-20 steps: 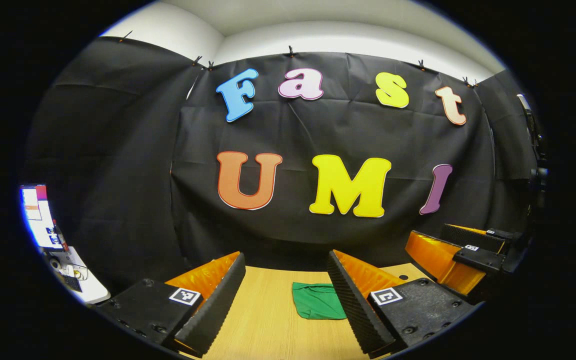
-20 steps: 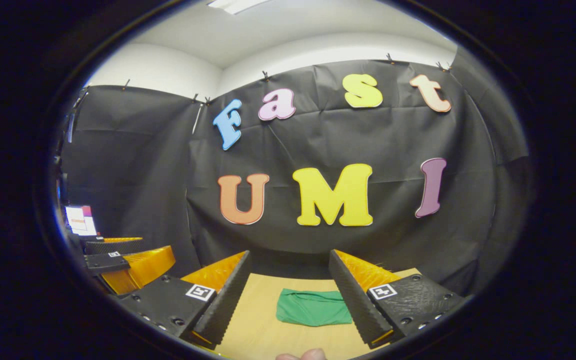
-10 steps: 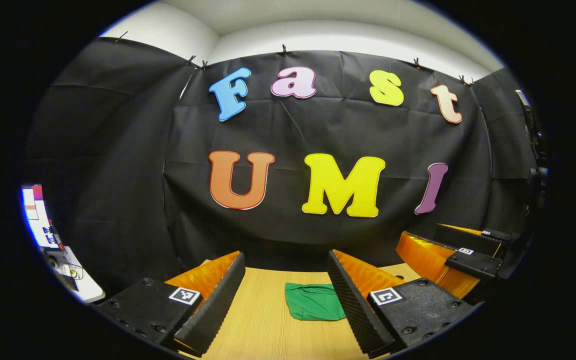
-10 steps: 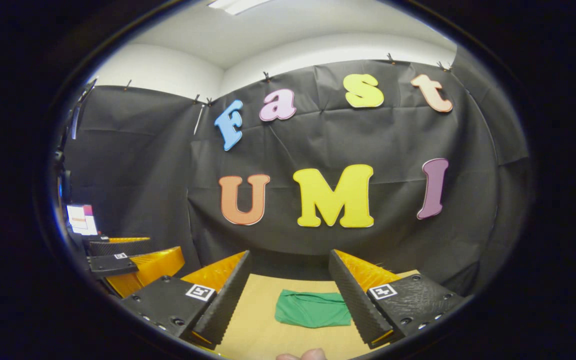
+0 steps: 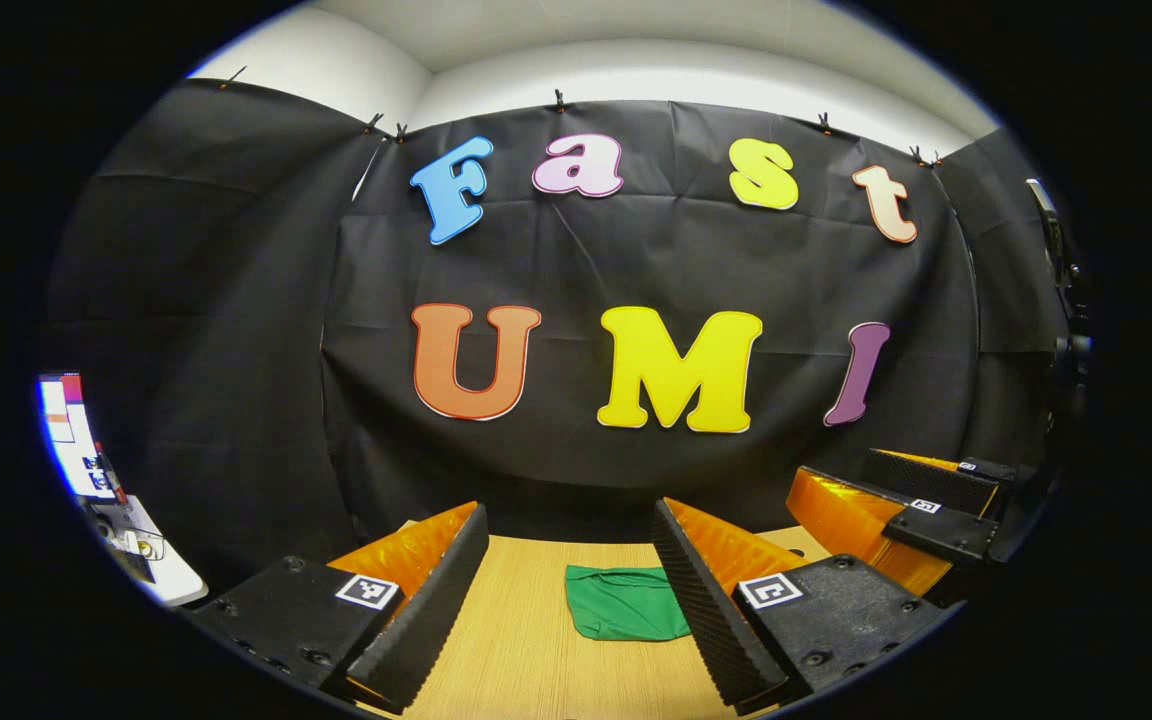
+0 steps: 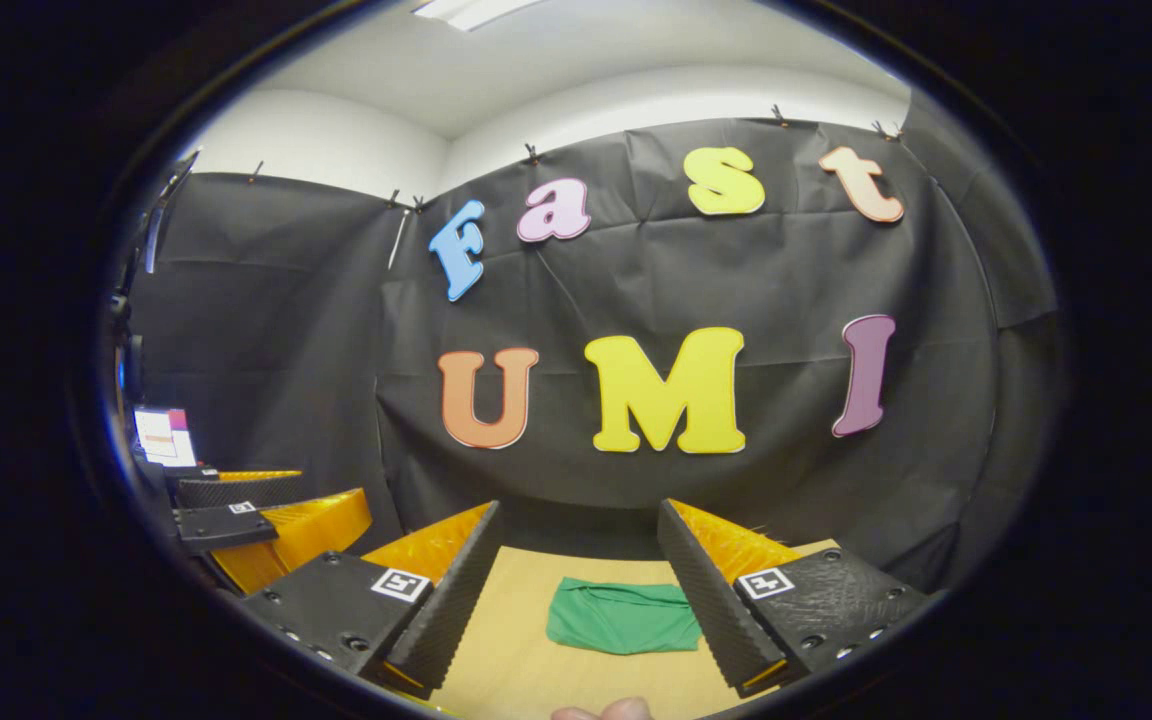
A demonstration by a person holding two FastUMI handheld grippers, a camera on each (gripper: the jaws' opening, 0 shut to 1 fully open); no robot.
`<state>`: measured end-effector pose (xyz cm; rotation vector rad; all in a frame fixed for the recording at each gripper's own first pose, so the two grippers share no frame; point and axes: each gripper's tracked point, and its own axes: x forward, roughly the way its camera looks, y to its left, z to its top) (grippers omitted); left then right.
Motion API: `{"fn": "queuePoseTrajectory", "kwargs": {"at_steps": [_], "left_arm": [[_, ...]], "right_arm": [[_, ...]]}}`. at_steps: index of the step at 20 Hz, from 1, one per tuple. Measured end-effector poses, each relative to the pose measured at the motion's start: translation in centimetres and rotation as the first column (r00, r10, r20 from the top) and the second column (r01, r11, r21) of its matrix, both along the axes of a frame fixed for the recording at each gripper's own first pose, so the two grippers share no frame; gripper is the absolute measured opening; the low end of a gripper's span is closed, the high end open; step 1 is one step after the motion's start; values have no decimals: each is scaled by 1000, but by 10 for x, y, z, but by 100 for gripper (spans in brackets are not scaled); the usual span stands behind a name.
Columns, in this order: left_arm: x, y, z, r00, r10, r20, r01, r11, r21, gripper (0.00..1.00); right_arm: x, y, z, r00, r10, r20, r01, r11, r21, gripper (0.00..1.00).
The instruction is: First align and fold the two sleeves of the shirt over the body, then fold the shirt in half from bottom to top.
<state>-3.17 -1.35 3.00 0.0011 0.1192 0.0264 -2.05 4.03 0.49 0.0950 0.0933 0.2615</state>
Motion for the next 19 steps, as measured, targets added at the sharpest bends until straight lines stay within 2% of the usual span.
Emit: {"fn": "queuePoseTrajectory", "kwargs": {"at_steps": [7,8,9,10,19], "left_arm": [[4,-4,-2,1000,2,5,-1,1000,-17,100],[5,-6,-3,1000,-2,2,2,1000,-16,100],[6,-8,-3,1000,-5,3,5,1000,-12,100],[5,-11,-1,1000,-11,6,11,1000,-10,100],[11,-24,1,999,-45,21,45,999,3,100]], "right_arm": [[-5,-8,3,1000,-25,13,25,1000,16,96],[-5,-11,1,999,-31,15,30,1000,7,91],[-6,-11,-2,999,-33,10,33,999,3,91],[-6,-11,-2,1000,-30,6,30,1000,3,96],[-1,-21,-3,998,-58,-3,58,998,8,96]]}}
